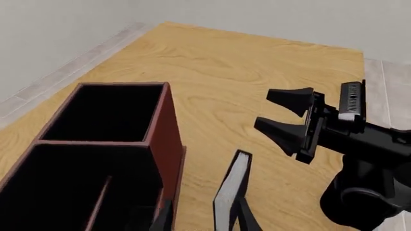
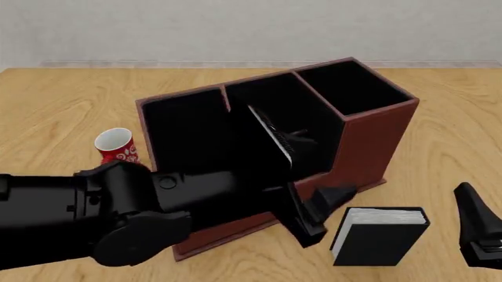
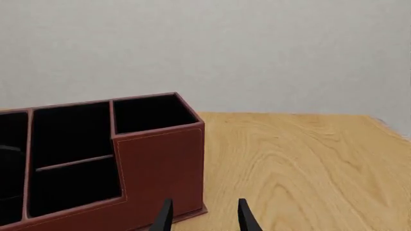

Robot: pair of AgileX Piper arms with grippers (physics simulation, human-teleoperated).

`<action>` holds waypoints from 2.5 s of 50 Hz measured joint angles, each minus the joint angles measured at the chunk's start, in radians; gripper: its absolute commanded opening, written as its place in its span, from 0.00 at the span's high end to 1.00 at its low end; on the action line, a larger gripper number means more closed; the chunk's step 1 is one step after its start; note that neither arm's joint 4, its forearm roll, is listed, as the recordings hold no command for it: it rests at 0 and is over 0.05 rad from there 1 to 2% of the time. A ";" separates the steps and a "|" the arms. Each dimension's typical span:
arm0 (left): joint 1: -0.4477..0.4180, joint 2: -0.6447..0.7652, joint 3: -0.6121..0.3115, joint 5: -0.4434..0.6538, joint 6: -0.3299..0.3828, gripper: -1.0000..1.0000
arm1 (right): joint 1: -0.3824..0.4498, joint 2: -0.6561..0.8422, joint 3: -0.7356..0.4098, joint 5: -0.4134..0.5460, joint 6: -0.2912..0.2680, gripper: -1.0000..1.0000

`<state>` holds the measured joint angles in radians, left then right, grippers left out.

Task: Pick up the book and place it in the back compartment of the caddy.

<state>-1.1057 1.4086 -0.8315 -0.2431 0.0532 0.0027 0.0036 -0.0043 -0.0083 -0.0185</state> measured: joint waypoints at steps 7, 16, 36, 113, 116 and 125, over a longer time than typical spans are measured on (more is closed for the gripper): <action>-0.026 0.059 -0.027 0.008 0.001 0.00 | 0.000 0.000 0.000 0.000 0.000 0.00; -0.040 0.115 -0.049 0.010 -0.002 0.00 | 0.000 0.000 0.001 -0.001 0.000 0.00; -0.056 0.226 -0.058 -0.011 -0.016 0.00 | 0.000 0.001 0.000 0.000 0.002 0.00; -0.078 0.495 -0.240 0.149 -0.022 1.00 | 0.001 0.000 0.000 0.002 0.003 0.00; -0.076 0.485 -0.230 0.144 -0.015 1.00 | 0.001 0.000 0.000 0.001 0.003 0.00; -0.064 0.435 -0.207 0.140 -0.007 1.00 | 0.001 0.001 0.001 0.001 0.004 0.00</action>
<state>-1.1699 1.8440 -1.0380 -0.1027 0.0463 0.0038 0.0045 -0.0036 -0.0075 -0.0150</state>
